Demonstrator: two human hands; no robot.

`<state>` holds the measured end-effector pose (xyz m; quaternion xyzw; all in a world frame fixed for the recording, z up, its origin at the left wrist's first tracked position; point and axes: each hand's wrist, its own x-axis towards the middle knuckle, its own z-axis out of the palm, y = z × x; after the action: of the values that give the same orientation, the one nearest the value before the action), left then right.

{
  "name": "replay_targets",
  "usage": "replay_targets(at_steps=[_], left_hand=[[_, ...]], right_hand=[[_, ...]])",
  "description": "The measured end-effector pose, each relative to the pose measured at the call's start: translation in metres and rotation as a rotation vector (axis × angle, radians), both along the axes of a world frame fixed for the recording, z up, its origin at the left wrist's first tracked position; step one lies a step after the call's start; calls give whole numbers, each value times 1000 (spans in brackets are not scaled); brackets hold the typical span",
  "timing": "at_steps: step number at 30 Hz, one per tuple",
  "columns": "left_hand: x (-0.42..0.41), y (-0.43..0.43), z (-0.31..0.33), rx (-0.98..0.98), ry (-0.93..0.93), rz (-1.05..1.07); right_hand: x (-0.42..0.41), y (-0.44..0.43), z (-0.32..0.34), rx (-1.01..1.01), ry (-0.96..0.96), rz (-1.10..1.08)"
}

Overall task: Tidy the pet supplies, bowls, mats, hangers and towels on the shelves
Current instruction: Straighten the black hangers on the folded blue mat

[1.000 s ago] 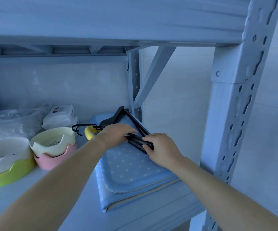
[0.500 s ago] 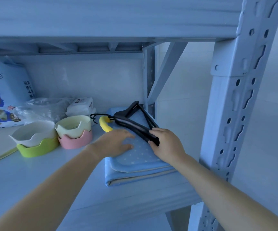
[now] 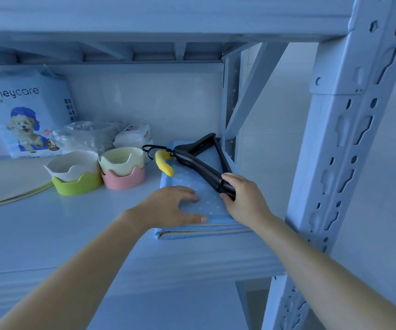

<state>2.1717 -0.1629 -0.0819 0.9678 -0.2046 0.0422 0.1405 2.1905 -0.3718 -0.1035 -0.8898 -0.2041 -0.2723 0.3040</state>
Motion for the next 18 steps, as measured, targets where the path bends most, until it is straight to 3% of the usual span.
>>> replay_targets(at_steps=[11, 18], left_hand=[[7, -4, -9, -17, -69, 70], [29, -4, -12, -71, -35, 99]], right_hand=[[13, 0, 0, -45, 105, 9], [18, 5, -7, -111, 2, -121]])
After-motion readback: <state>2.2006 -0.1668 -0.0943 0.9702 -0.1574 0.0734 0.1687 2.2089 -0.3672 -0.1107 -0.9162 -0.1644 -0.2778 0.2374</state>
